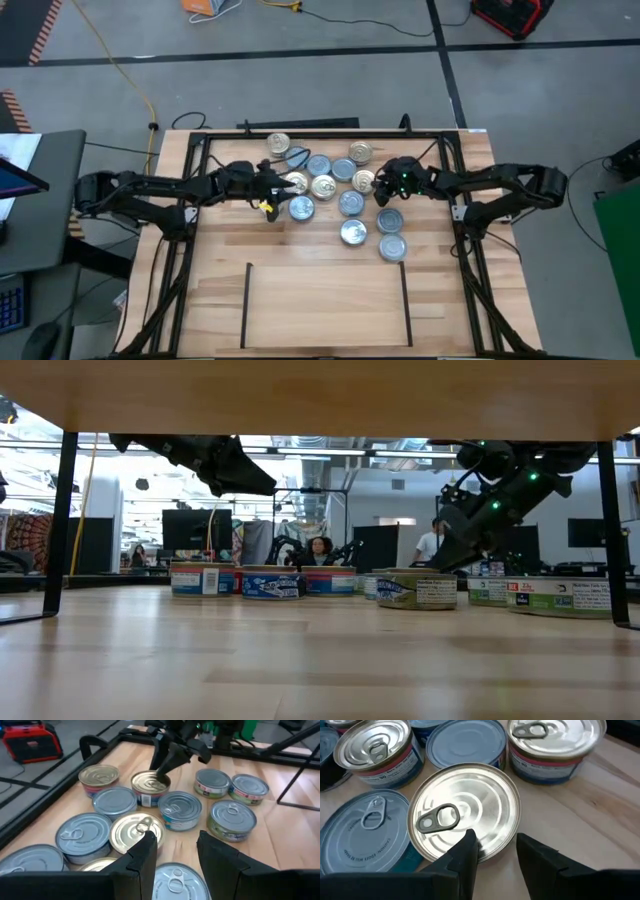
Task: Stack canned seafood by type on shelf
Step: Put the blue and pink tuna can on the shelf
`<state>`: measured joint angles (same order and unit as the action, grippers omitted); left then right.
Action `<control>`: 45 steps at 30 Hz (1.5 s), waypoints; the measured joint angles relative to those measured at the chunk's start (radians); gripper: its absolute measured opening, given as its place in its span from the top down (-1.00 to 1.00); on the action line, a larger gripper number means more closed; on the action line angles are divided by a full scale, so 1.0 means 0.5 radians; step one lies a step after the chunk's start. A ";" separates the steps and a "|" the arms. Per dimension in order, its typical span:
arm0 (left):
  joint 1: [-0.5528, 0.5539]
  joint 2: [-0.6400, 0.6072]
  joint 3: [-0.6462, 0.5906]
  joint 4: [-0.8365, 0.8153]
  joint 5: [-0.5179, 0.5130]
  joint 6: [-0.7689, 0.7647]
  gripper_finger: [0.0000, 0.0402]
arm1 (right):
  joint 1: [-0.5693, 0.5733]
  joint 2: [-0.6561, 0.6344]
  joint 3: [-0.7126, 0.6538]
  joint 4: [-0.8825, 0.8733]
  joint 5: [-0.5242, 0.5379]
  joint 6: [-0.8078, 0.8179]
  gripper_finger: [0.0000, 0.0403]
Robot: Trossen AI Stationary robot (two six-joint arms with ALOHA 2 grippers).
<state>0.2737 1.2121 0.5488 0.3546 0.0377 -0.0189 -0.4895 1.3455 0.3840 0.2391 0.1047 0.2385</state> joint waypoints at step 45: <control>-0.047 0.000 -0.002 -0.050 -0.036 -0.020 0.34 | -0.101 -0.361 -0.008 -0.475 -0.056 0.303 0.38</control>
<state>0.2501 1.2121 0.5476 0.3298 0.0196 -0.0288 -0.5401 1.1649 0.3798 0.0016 0.0765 0.3902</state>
